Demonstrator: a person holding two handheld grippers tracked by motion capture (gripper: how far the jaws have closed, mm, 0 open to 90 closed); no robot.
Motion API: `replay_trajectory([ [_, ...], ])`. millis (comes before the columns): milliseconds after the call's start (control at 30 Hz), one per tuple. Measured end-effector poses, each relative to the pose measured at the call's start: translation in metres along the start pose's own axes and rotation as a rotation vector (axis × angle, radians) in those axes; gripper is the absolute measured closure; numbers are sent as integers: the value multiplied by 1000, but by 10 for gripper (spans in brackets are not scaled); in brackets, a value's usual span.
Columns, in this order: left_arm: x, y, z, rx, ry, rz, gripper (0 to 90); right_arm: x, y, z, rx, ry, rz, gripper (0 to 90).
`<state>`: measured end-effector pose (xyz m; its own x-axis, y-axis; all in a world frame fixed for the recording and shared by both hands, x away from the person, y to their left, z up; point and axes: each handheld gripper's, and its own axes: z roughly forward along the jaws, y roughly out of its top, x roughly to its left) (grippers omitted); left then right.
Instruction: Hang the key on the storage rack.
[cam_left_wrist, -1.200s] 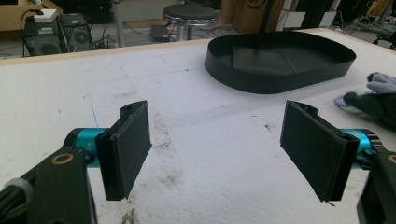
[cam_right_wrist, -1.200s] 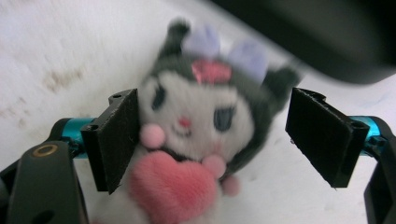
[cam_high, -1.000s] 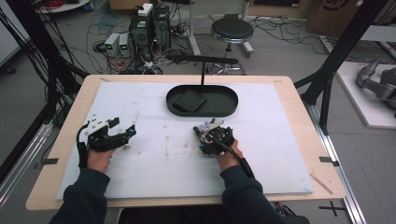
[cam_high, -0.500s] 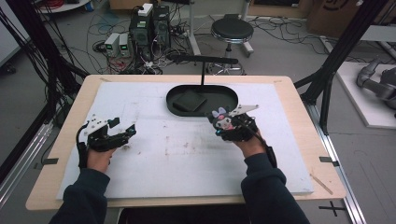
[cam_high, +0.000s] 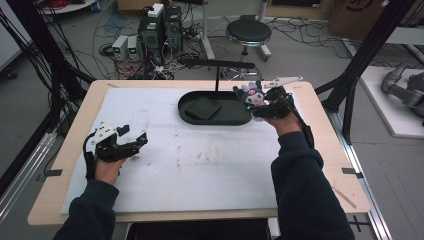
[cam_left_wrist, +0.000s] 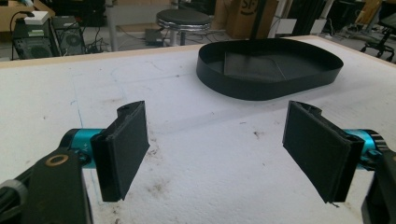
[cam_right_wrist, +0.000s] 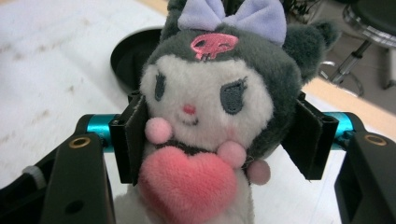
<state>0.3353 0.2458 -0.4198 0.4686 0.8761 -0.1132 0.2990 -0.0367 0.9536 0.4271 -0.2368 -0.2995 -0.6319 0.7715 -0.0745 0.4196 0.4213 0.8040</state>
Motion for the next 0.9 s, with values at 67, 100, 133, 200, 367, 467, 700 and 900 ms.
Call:
replay_trajectory([
  [67, 0, 0, 0, 3, 1, 1, 223, -4, 8, 2, 6, -20, -7, 324],
  [100, 0, 0, 1, 3, 0, 3, 223, -7, 12, 4, -3, -27, -13, 324],
  [133, 0, 0, 1, 5, -1, 2, 223, -9, 16, 6, -7, -35, -8, 324],
  [200, 0, 0, 1, 4, -1, 2, 223, -14, 25, 11, -10, -57, -18, 326],
  [367, -1, -1, 3, 12, -4, 2, 223, -24, 41, 27, -3, -117, -4, 332],
  [467, 0, -1, 3, 10, -2, 0, 223, -33, 48, 33, -25, -148, 14, 333],
  [700, 1, -1, 2, 7, -3, -6, 223, -49, 49, 39, 11, -244, 66, 332],
  [900, 0, -1, 2, 13, -4, -1, 223, -50, 35, 40, 82, -286, 94, 333],
])
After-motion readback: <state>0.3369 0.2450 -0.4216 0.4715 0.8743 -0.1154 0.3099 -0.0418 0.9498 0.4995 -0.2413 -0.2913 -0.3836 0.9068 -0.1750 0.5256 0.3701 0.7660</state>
